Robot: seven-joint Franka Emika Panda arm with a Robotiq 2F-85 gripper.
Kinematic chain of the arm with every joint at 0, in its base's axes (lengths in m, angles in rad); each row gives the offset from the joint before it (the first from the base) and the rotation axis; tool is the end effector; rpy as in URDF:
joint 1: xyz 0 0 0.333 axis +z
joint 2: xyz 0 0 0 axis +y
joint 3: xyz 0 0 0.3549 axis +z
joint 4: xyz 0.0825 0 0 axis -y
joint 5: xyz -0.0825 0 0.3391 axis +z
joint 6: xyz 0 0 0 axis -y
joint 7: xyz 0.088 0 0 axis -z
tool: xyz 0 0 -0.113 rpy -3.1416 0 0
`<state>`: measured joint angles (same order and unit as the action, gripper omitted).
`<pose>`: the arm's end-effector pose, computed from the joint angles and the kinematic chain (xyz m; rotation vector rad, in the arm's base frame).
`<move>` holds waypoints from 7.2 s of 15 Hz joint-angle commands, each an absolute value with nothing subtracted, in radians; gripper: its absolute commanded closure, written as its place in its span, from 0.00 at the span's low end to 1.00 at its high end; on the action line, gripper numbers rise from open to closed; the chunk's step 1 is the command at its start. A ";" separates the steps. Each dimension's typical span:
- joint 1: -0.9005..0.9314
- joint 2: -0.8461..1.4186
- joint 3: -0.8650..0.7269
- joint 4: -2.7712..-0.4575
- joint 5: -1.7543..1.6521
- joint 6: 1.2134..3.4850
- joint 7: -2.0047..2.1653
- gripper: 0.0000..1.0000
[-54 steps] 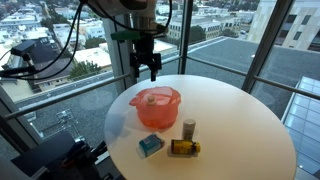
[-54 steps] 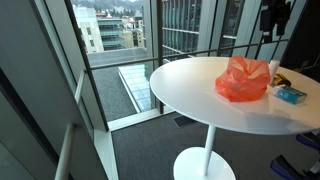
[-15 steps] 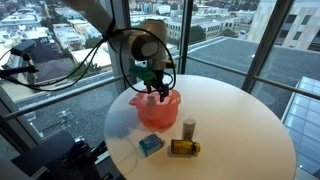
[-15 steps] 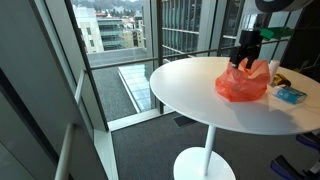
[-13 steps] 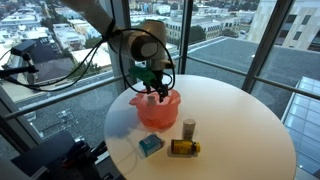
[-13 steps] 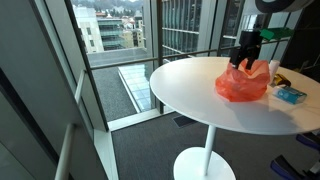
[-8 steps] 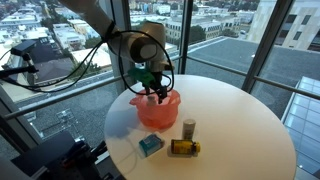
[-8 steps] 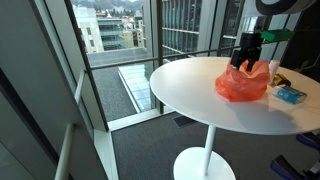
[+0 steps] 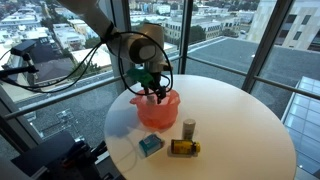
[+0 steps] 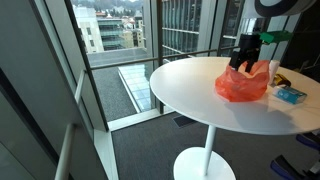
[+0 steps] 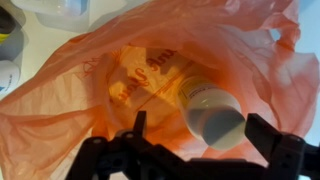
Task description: Remove the white container from the plastic bag.
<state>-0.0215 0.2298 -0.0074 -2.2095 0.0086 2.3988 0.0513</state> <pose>0.5263 -0.0150 0.3377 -3.1345 0.1356 0.0636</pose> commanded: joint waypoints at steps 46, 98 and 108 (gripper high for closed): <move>-0.028 0.204 -0.025 -2.234 0.028 2.394 0.021 0.54; -0.029 0.049 -0.062 -2.161 -0.074 2.234 0.067 0.82; -0.033 -0.161 -0.050 -2.239 -0.078 2.091 0.043 0.82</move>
<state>-0.0259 -0.0763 -0.0600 -2.1897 -0.0515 2.1383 0.0413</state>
